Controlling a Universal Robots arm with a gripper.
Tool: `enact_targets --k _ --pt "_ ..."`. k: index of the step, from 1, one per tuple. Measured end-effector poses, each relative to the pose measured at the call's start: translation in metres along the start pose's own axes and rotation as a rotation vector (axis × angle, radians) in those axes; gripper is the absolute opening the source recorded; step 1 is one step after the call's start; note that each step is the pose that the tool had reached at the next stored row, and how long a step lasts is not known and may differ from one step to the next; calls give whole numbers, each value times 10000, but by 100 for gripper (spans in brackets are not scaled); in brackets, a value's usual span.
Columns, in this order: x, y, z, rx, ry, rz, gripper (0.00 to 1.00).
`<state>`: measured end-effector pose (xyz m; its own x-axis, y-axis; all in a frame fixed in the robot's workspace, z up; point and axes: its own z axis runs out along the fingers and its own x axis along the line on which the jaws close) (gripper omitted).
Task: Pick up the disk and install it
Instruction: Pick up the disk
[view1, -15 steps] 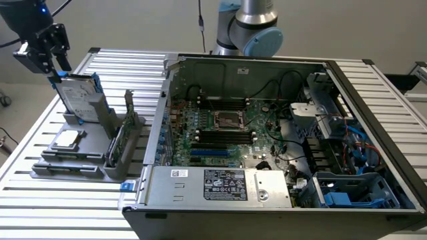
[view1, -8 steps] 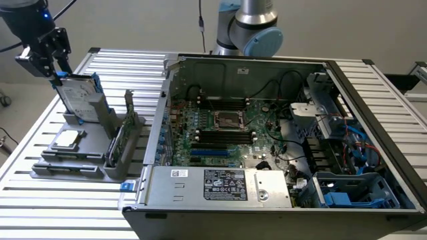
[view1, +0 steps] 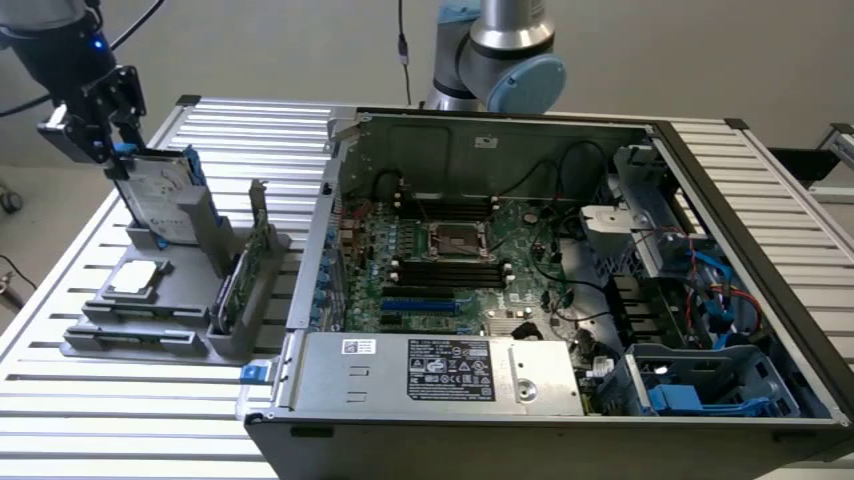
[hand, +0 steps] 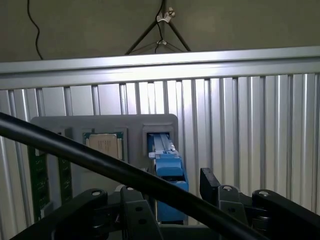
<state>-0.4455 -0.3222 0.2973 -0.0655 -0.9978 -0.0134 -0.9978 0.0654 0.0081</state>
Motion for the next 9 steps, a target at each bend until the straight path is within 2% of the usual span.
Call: enact_targets --k 2,7,9 --pt "0 0 13 -19 -17 20 54" --pt "0 0 38 -229 -14 146 54" --pt "0 1 42 -241 -22 190 54"
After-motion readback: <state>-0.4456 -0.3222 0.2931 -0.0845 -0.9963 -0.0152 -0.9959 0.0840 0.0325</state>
